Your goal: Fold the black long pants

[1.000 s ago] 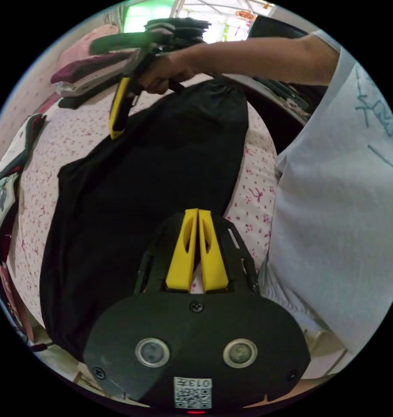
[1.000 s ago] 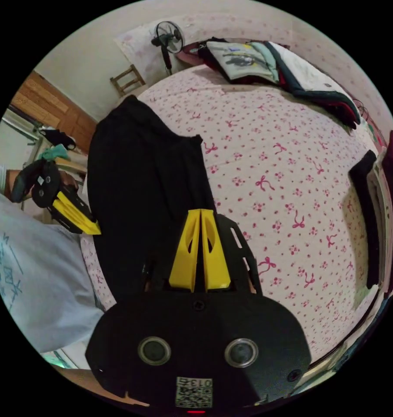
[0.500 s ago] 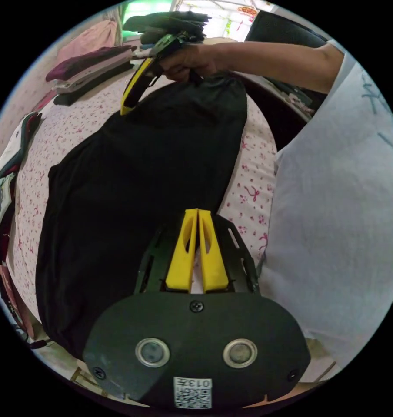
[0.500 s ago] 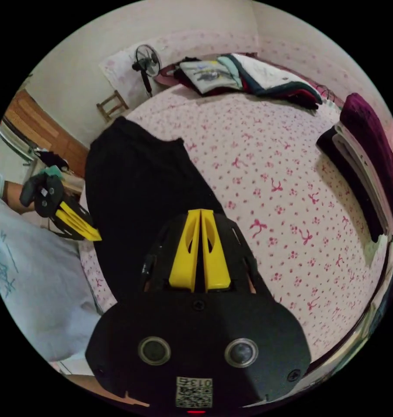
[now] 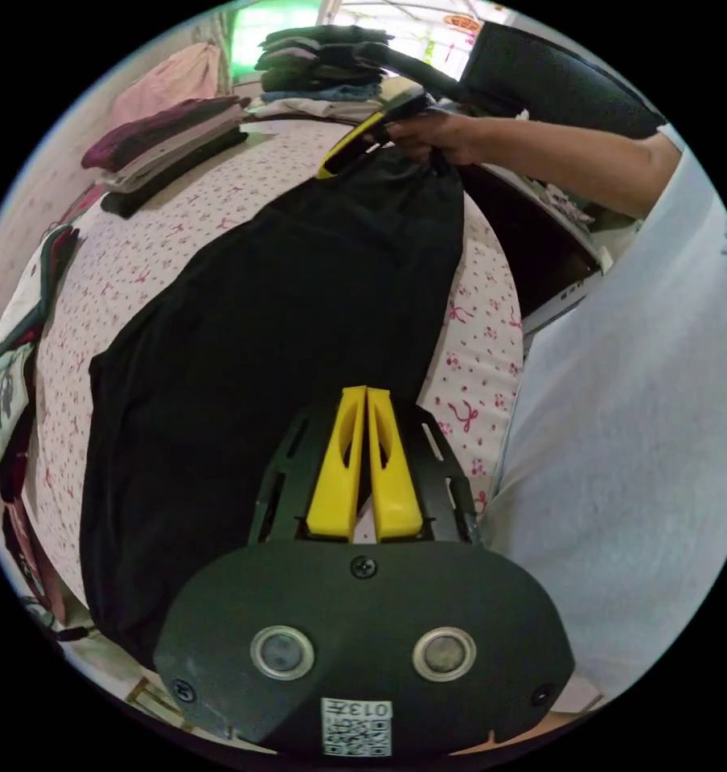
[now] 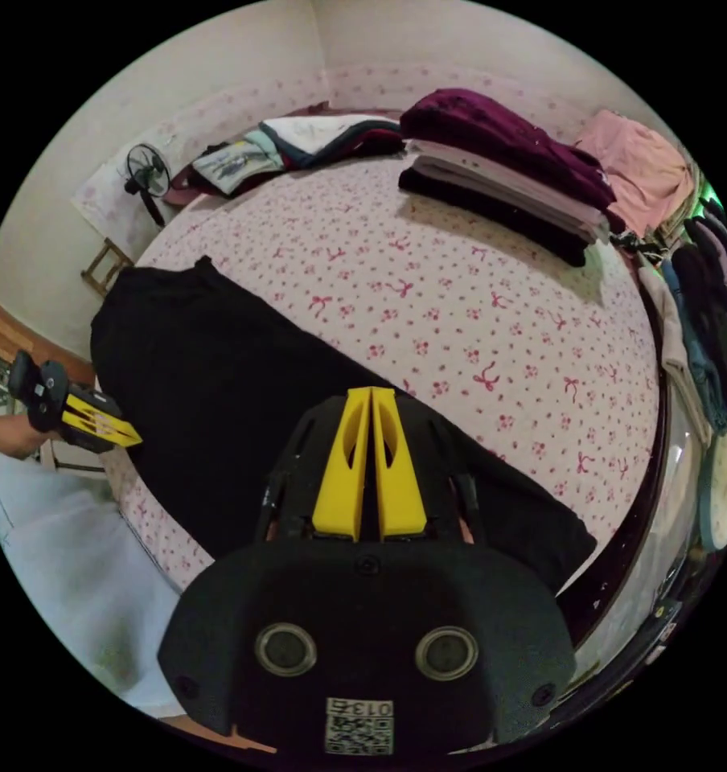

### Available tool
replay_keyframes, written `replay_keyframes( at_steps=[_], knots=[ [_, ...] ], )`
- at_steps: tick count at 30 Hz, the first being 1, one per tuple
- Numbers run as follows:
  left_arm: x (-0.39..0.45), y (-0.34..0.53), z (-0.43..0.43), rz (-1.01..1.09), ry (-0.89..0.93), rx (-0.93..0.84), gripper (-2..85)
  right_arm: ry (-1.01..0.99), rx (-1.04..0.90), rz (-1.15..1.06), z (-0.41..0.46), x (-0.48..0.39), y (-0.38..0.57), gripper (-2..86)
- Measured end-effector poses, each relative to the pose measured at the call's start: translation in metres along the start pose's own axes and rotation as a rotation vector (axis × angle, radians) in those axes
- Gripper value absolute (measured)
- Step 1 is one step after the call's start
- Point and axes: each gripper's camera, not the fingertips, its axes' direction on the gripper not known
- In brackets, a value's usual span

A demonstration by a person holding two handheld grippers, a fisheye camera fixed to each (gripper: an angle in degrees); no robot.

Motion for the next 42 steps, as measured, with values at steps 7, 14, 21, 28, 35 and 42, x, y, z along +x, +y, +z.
replay_keyframes(
  at_steps=[7, 14, 21, 28, 35, 42],
  knots=[
    [0.012, -0.034, 0.012, -0.009, 0.012, -0.05, -0.3, 0.223, -0.023, 0.177, 0.016, 0.047, 0.053, 0.1],
    [0.052, -0.096, 0.027, 0.095, -0.025, -0.024, -0.4, 0.111, 0.114, 0.135, -0.021, 0.045, 0.144, 0.2],
    [0.067, -0.137, 0.049, 0.065, 0.009, -0.087, -0.4, 0.198, 0.048, 0.127, 0.027, 0.002, 0.226, 0.0],
    [0.079, -0.192, 0.049, 0.125, -0.063, -0.042, -0.3, 0.23, 0.135, 0.323, -0.003, 0.054, 0.275, 0.2],
    [0.069, -0.257, 0.084, 0.126, -0.079, -0.113, -0.1, 0.24, 0.027, 0.388, 0.025, 0.087, 0.303, 0.5],
    [0.051, -0.334, 0.053, 0.133, -0.03, 0.073, 2.9, 0.196, 0.305, 0.522, -0.011, 0.113, 0.375, 5.4]
  ],
)
